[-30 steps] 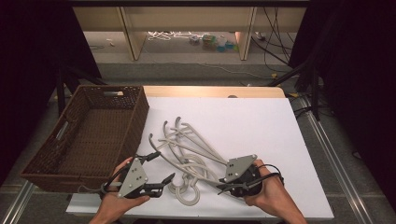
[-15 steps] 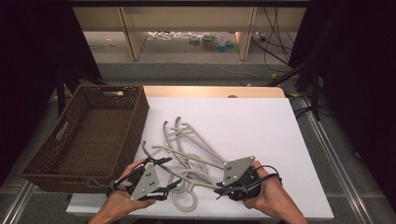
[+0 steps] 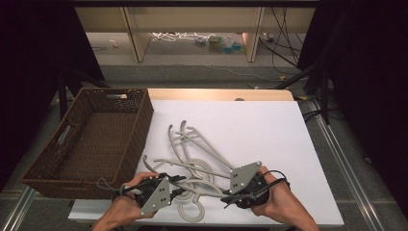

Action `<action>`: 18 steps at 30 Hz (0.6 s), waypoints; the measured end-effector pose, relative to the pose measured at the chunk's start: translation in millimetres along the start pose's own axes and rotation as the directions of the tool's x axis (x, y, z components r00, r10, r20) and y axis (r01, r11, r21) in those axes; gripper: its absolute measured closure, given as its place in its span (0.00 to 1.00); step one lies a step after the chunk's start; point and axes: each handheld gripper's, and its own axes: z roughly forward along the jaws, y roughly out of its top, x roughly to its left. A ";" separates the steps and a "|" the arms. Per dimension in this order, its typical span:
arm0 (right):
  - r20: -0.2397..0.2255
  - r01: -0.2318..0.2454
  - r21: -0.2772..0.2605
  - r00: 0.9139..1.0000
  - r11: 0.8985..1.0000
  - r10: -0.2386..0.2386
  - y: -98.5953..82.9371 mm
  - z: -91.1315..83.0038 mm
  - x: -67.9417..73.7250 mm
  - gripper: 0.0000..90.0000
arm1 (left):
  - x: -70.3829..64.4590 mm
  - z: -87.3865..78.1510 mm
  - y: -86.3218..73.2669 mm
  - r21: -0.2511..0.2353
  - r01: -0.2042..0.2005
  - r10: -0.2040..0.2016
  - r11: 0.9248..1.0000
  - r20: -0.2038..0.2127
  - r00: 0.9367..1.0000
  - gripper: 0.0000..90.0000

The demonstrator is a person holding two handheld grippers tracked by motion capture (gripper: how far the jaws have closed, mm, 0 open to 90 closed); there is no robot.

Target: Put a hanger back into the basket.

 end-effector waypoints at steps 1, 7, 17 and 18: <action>-0.008 0.000 0.001 1.000 1.000 0.000 -0.4 -1.2 -0.1 0.91 | 0.3 -1.6 1.4 0.017 -0.033 0.032 0.999 0.017 0.999 0.77; -0.011 0.029 -0.032 1.000 0.999 -0.030 -4.5 -7.6 -5.4 0.89 | -1.9 -4.1 8.3 0.007 -0.055 0.055 0.998 0.032 0.998 0.84; 0.166 -0.115 -0.183 0.975 0.976 0.146 -10.5 -20.0 -23.1 0.53 | 6.0 -8.3 9.3 0.017 0.055 -0.056 0.998 0.017 0.998 0.88; 0.196 -0.151 -0.224 0.961 0.963 0.197 -10.3 -24.8 -25.4 0.48 | 8.6 -9.2 8.1 0.019 0.107 -0.107 0.994 0.010 0.994 0.88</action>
